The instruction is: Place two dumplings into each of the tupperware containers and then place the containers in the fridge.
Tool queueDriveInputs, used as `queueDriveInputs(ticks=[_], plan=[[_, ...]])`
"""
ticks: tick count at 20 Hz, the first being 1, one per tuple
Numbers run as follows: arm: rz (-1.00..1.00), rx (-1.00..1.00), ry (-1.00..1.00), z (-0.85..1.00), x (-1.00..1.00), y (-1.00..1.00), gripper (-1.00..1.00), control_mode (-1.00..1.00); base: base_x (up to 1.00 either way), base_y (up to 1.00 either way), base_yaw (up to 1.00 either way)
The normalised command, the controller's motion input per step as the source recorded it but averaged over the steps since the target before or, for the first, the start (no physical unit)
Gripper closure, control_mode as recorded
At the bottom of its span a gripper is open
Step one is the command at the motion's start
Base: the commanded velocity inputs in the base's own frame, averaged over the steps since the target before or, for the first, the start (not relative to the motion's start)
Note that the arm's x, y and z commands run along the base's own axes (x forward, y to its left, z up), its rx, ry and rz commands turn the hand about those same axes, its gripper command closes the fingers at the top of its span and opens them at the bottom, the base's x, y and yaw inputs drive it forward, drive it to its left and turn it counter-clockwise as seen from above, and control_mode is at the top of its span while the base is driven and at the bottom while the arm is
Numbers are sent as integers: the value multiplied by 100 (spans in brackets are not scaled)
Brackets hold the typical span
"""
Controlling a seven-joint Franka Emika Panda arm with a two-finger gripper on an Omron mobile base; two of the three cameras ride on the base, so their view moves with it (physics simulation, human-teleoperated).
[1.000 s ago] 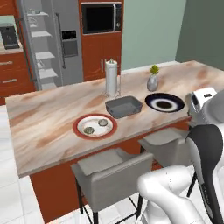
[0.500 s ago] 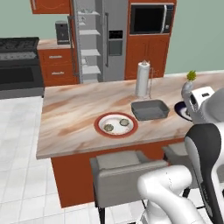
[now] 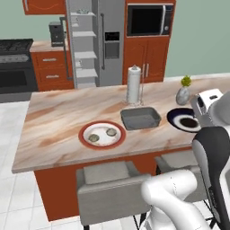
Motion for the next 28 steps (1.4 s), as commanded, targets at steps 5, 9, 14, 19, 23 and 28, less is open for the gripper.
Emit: queueDriveInputs(ticks=[5, 9, 14, 19, 23, 28], plan=[[0, 0, 0, 0, 0, 0, -100, 100, 84, -2, 9], [0, 0, 0, 0, 0, 0, -100, 100, 49, 0, 13], [0, 0, 2, 0, 7, 0, -100, -100, 0, 0, 0], [-4, 2, 13, 0, 85, 52, -100, -100, 0, 0, 0], [-21, 2, 16, 0, 100, 71, -100, -100, 0, 0, 0], [-32, 5, 11, -3, 99, 73, -100, -100, 0, 0, 0]])
